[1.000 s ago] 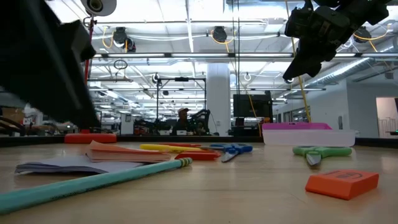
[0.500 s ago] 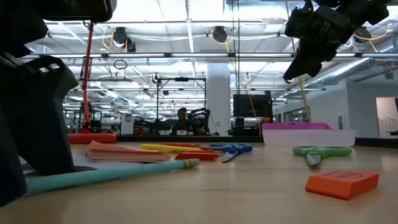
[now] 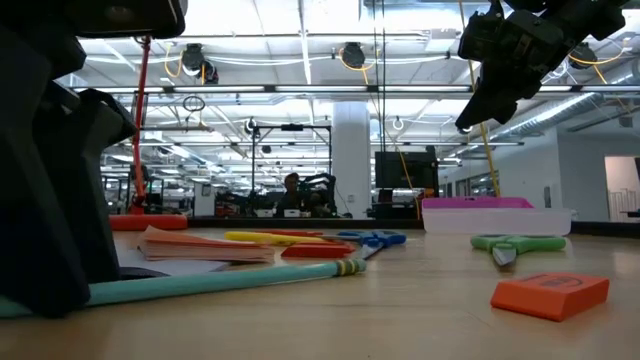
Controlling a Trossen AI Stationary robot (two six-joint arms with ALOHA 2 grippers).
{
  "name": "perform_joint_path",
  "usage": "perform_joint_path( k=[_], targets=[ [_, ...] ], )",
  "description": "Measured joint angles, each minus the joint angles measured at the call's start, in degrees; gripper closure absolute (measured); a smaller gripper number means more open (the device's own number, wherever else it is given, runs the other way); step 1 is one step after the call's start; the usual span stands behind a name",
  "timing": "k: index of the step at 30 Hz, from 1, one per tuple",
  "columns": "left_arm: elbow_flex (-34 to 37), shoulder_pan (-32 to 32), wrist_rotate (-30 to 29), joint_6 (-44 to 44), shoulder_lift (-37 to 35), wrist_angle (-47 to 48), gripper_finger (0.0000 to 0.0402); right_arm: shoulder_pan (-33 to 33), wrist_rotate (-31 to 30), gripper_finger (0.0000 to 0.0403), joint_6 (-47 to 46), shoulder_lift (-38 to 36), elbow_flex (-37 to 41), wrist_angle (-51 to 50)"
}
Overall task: Pack school essentials
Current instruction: Put the light blue pencil into the supply box
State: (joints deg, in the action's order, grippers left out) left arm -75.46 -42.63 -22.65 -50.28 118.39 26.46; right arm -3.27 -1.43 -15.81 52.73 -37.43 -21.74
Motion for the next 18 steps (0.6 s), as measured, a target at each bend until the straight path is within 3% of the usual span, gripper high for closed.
perform_joint_path(
  k=[6,11,14,18],
  targets=[
    [-0.05,0.07,0.26,1.74,0.0,1.67,0.0349,0.0,0.02,0.0403,0.2,0.0,0.0,0.0],
    [-0.12,0.17,1.18,1.54,-0.04,3.32,0.0368,0.0,0.01,0.0403,0.42,0.0,0.0,0.0],
    [-0.08,0.18,1.25,1.46,-0.04,3.05,0.0362,0.0,0.02,0.0403,0.44,0.0,0.0,0.0],
    [0.02,0.39,1.41,0.65,-0.04,2.43,0.0319,0.0,0.02,0.0403,0.44,0.0,0.0,0.0]
  ],
)
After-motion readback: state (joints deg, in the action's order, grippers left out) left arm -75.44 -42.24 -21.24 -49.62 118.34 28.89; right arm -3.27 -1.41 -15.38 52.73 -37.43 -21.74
